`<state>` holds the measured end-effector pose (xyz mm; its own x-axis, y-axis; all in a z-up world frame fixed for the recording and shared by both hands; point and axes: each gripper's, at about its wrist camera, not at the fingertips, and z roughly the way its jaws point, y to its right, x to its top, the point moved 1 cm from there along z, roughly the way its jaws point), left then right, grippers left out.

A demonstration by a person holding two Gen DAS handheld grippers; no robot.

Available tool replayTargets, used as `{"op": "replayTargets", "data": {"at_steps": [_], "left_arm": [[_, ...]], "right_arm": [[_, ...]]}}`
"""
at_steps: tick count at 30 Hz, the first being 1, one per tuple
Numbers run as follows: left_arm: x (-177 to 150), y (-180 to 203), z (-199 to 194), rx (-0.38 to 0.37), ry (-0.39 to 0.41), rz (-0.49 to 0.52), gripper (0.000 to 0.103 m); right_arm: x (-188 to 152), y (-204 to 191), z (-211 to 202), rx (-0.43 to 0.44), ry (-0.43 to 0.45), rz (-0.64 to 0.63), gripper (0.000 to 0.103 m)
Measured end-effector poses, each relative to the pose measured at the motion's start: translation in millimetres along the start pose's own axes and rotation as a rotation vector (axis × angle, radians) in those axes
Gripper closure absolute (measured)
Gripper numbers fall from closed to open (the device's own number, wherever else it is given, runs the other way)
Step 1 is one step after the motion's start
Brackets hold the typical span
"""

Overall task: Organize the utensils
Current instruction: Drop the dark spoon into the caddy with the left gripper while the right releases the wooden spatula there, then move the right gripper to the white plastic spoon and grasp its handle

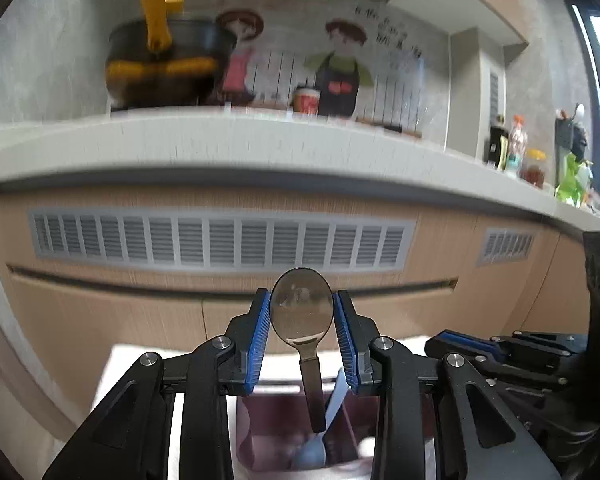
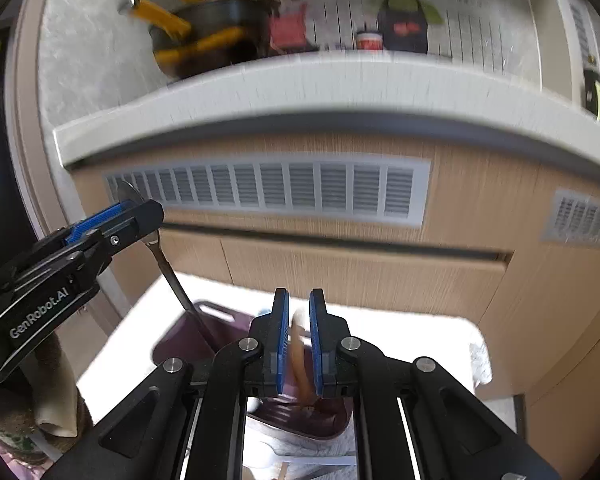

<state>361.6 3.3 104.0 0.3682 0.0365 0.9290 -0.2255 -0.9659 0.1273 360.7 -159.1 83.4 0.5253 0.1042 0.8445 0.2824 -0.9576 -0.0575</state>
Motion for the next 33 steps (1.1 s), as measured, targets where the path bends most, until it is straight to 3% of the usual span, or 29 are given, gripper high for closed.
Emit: {"op": "replayTargets", "data": {"at_steps": [2,5,8,10,12,15,20,25,31,33], "left_arm": [[-11,-2,11,-0.011,-0.054,-0.018,0.067],[-21,-5,16,-0.019,-0.101,-0.029,0.055],[-29,-8,8,-0.025,-0.12,-0.036,0.051],[-35,-12,-2,-0.02,-0.126,-0.04,0.043],[-43,-16,-12,-0.013,-0.137,-0.049,0.035],[-62,-23,-24,-0.015,-0.182,-0.067,0.033],[-107,-35,-33,-0.002,-0.3,-0.112,0.03],[-158,-39,-37,0.017,-0.463,-0.121,0.03],[-179,-46,-57,0.026,-0.507,-0.151,0.028],[-181,-48,-61,0.025,-0.504,-0.164,0.026]], "right_arm": [[-9,2,15,0.014,-0.045,0.002,0.093],[-20,4,28,0.025,-0.102,-0.004,0.081],[-25,11,23,0.013,-0.096,-0.006,0.06],[-30,18,9,-0.012,-0.069,-0.028,0.036],[-38,26,-2,-0.019,-0.058,-0.056,0.02],[-59,34,-7,0.049,-0.123,-0.12,0.006],[-108,29,19,0.123,-0.268,-0.269,0.006],[-126,38,72,0.206,-0.399,-0.184,0.006],[-145,27,86,0.167,-0.444,-0.222,0.006],[-152,20,73,0.218,-0.469,-0.202,0.004]]}}
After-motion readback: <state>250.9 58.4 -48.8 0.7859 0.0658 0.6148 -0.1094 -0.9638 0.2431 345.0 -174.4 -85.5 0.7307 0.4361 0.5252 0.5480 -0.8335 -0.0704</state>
